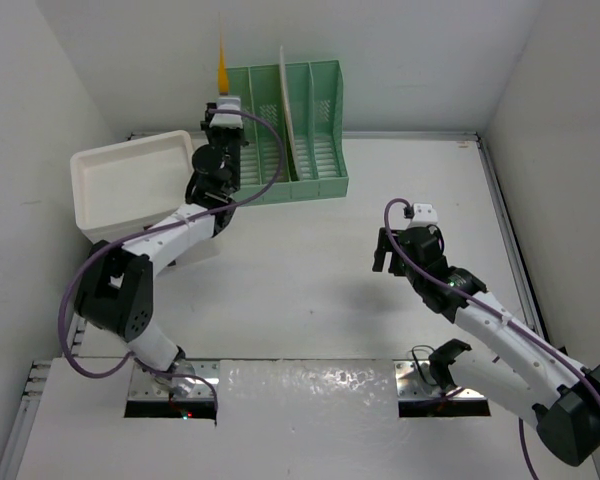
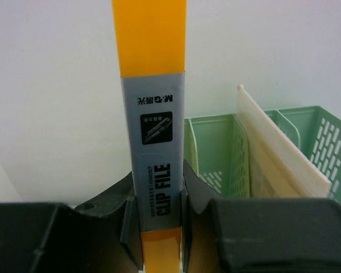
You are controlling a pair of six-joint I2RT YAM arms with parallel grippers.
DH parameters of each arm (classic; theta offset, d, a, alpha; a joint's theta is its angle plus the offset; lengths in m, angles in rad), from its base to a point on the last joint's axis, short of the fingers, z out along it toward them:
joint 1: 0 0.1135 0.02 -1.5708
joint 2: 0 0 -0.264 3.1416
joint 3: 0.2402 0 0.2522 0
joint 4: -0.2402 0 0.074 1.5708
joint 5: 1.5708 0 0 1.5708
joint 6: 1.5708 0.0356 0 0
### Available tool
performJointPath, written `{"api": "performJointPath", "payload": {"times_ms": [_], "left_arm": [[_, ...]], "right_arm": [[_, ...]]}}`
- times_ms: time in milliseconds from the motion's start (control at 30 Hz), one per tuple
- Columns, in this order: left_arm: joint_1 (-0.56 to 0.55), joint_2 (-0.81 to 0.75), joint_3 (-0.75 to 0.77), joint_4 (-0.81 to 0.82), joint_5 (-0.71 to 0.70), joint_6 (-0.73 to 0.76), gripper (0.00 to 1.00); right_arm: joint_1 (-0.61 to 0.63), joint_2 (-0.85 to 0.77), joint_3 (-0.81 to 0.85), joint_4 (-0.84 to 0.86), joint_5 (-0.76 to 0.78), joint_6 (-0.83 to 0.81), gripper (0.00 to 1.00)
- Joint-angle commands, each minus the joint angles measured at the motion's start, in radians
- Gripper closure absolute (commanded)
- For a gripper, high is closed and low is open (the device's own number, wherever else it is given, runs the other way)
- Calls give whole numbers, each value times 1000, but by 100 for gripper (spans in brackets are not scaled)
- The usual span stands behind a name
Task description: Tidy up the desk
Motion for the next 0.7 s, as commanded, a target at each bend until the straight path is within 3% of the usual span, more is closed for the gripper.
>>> {"api": "performJointPath", "payload": {"times_ms": [0,433,667], "left_arm": [[26,26,-8,167,48,-44,100],[49,177,-42,413,68,-84,100],[52,258,-21,529,57,-18,100]], "right_arm": [[4,-5,-6,41,12,-6,18],[5,9,-14,55,6,0,18],[4,38,-9,63,-12,-1,18]]}}
